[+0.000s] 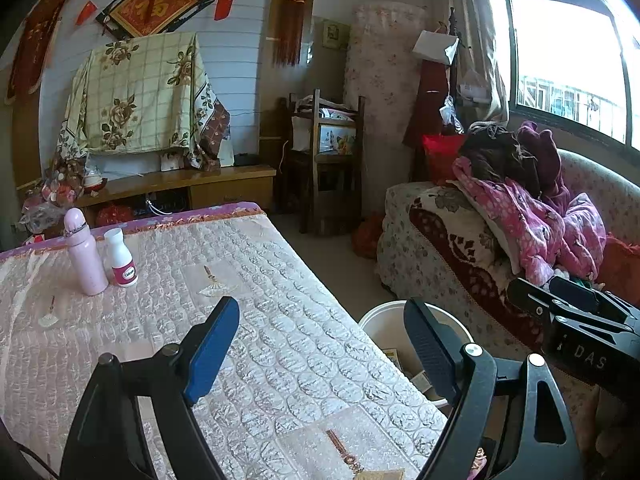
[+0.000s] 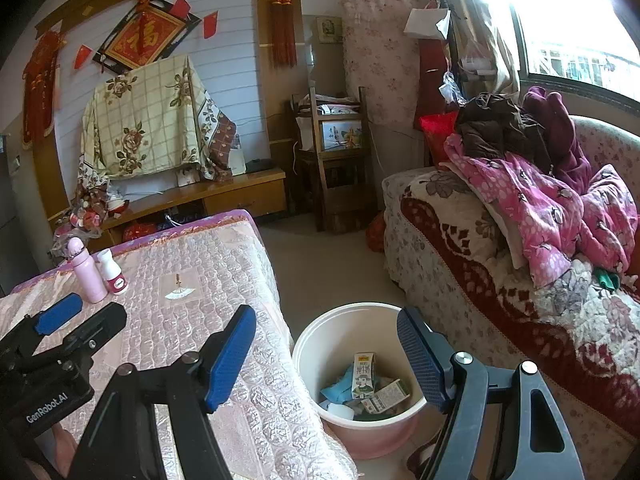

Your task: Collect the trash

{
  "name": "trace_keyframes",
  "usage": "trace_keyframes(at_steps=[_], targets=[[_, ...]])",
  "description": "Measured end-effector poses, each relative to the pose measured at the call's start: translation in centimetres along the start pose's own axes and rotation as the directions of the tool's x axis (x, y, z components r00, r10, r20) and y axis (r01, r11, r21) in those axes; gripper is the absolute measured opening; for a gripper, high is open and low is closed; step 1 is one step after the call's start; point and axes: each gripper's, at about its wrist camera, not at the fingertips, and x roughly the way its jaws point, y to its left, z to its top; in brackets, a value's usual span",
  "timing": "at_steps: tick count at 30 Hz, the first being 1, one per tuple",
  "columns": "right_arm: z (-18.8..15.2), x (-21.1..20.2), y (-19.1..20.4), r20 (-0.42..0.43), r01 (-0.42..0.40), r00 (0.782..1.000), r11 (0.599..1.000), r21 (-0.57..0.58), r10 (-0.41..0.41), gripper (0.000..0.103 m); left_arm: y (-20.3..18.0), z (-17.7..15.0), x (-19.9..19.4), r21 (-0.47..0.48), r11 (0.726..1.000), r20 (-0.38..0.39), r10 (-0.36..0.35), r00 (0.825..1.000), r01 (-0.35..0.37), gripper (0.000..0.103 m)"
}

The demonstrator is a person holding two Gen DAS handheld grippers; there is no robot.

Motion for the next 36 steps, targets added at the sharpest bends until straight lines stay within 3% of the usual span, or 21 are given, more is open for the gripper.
trace_keyframes(at_steps=[36], targets=[[-0.4,0.7,-0.6,-0.022,0.01,1.0,1.0,0.012,-0.01,0.076,-0.6,-0.8,1.1,0.038,0.999,-0.049,0.013,0.999,-0.011,0.085]])
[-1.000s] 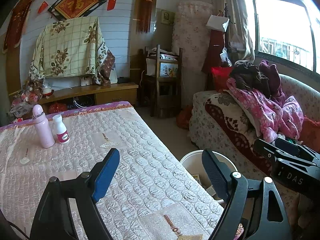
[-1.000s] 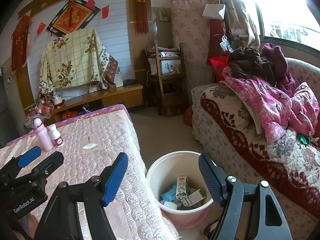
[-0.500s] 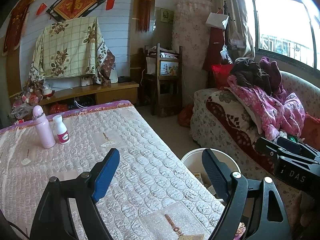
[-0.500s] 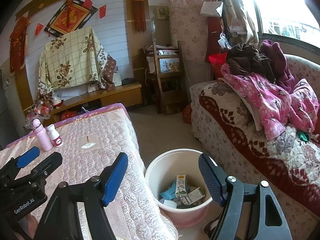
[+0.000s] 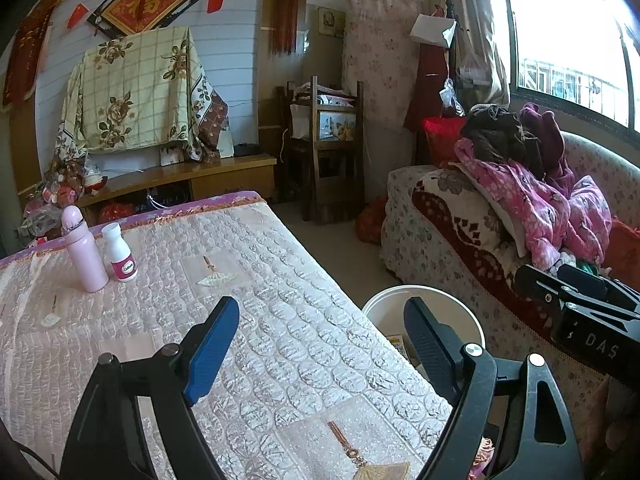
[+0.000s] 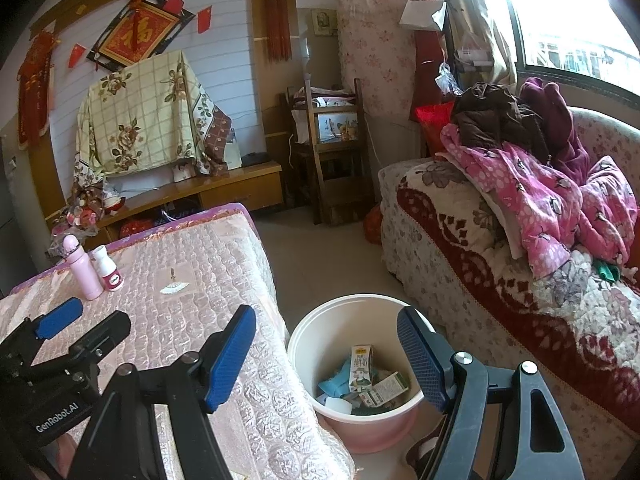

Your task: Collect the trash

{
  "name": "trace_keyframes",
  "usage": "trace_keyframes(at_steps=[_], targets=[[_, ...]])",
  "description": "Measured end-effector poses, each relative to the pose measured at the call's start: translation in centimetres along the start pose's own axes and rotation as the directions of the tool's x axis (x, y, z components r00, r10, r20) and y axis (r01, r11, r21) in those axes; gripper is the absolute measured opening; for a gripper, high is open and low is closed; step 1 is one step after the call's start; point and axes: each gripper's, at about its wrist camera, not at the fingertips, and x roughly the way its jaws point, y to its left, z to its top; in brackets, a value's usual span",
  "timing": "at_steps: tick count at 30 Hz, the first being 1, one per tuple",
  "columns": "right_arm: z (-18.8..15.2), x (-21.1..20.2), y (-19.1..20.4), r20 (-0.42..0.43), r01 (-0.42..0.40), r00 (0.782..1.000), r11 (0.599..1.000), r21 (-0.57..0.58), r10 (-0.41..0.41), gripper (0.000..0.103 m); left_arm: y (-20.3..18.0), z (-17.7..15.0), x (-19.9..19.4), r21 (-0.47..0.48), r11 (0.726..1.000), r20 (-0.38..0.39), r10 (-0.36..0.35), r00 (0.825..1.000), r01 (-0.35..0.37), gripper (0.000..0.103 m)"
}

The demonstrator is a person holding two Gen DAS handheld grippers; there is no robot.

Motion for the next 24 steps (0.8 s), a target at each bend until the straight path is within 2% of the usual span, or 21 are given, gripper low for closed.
trace_keyframes(at_steps=[24], targets=[[-0.1,0.4,-0.5,-0.009,0.012,1.0,1.0,0.012,-0.012,0.076,-1.1,0.2,0.5,0.03,0.999,-0.014,-0.016,1.0,0.016,0.085]])
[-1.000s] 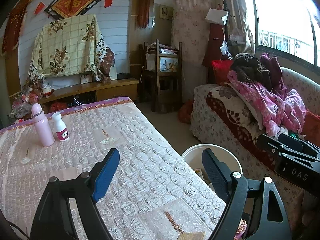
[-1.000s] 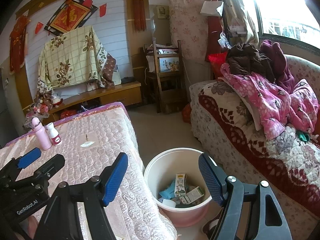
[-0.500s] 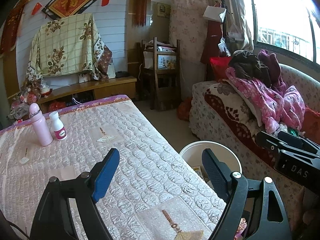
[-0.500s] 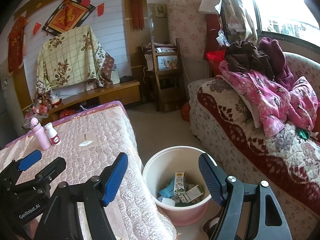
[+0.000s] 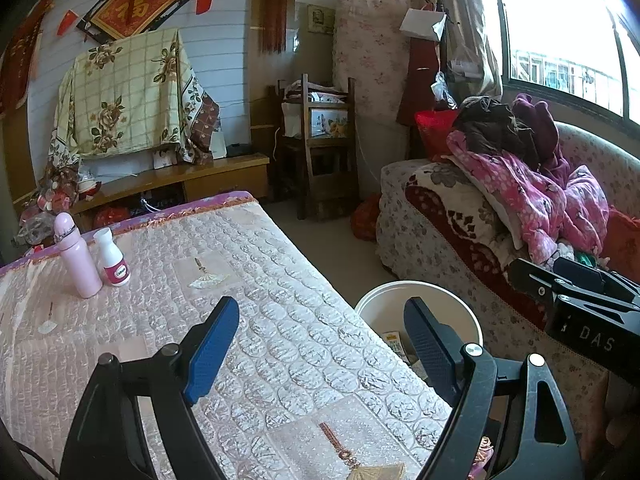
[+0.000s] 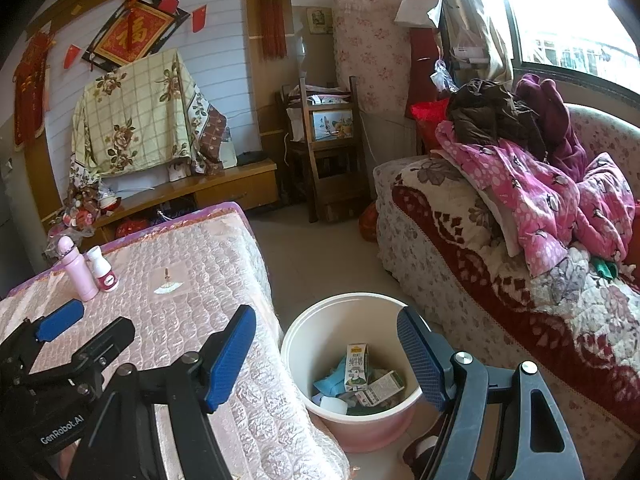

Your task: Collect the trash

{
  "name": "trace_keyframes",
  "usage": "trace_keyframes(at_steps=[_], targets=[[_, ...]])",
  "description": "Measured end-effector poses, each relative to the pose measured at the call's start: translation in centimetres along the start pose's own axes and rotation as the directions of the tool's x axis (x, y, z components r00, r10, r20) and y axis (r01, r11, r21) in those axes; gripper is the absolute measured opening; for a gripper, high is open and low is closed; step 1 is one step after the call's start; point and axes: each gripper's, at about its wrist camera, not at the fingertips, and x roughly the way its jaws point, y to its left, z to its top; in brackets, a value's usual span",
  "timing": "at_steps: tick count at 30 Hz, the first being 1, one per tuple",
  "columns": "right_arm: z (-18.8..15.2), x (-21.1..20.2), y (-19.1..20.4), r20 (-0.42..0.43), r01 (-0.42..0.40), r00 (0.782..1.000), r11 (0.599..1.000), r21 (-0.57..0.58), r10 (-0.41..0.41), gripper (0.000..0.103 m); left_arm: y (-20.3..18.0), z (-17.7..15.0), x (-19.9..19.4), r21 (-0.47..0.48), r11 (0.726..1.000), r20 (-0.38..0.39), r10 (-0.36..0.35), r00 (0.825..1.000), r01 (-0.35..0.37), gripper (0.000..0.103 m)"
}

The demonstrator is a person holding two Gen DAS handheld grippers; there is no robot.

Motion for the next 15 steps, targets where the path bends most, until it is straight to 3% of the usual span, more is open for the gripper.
trace_keyframes(at_steps=[15], targets=[[-0.19,0.51,0.32,-0.02,0.008,1.0,1.0,-0.015,-0.008,0.076,0.39,-0.32,0.19,-0.002,1.0,0.0,-0.008,1.0,0.008,0.085]])
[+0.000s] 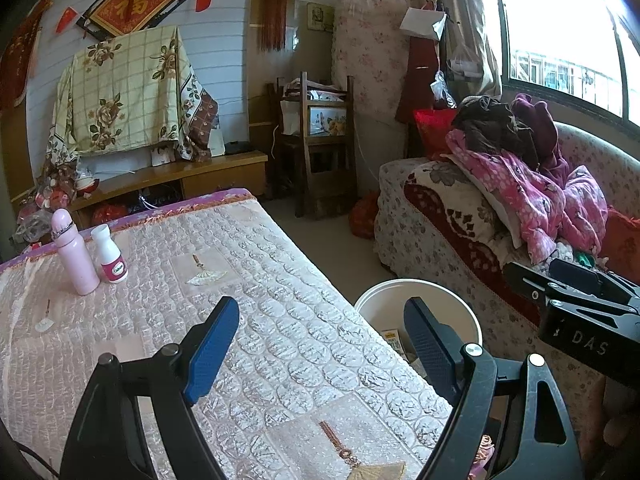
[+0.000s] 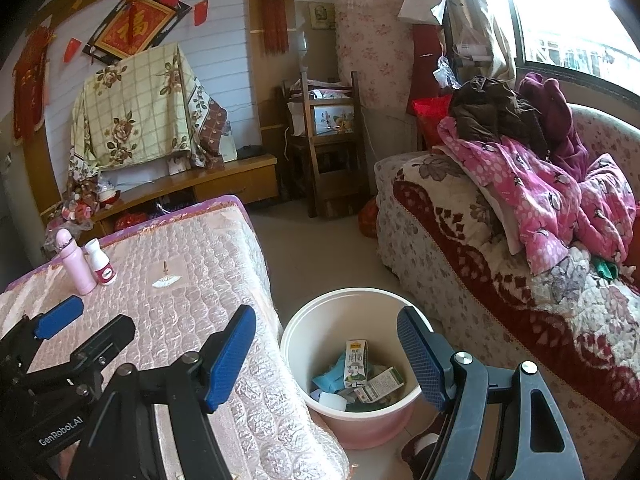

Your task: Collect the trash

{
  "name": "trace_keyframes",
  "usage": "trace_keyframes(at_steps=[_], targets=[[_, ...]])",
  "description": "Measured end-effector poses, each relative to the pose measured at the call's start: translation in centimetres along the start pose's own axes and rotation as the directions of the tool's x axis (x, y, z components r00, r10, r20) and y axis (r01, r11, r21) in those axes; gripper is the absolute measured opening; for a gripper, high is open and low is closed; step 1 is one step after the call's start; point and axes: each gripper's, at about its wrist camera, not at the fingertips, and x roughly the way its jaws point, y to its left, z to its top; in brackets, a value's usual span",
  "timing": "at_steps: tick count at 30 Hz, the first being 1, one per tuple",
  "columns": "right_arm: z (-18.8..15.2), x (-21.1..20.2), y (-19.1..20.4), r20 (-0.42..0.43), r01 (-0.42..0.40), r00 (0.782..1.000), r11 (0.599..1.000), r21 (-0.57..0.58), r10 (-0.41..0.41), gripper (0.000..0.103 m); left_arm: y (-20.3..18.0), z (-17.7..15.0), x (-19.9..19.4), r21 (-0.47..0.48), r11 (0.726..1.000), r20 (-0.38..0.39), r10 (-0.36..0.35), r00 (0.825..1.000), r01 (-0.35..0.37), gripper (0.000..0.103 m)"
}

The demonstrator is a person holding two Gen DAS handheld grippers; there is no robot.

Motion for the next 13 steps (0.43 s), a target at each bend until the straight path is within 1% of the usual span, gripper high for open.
trace_keyframes(at_steps=[6,9,13], targets=[[-0.1,0.5,0.8,-0.012,-0.005,1.0,1.0,-0.017,0.005,0.076,1.0,-0.5,-0.1,-0.006,1.0,0.004,0.006,1.0,-0.006,0.085],[-0.3,0.8,1.6,-0.025,-0.021,0.999,0.999,-0.033,0.02,0.076,2.3,-1.0,-0.2,-0.025,0.999,0.006,0.023,1.0,-0.023,0.085],[-0.6,1.4,3.4,-0.039,-0.042,0.998,0.997,-0.06,0.04,0.076,4.6,-1.7,-0.3,-0.049,0.998,-0.015,0.049,0.999,-0.049,0.085]])
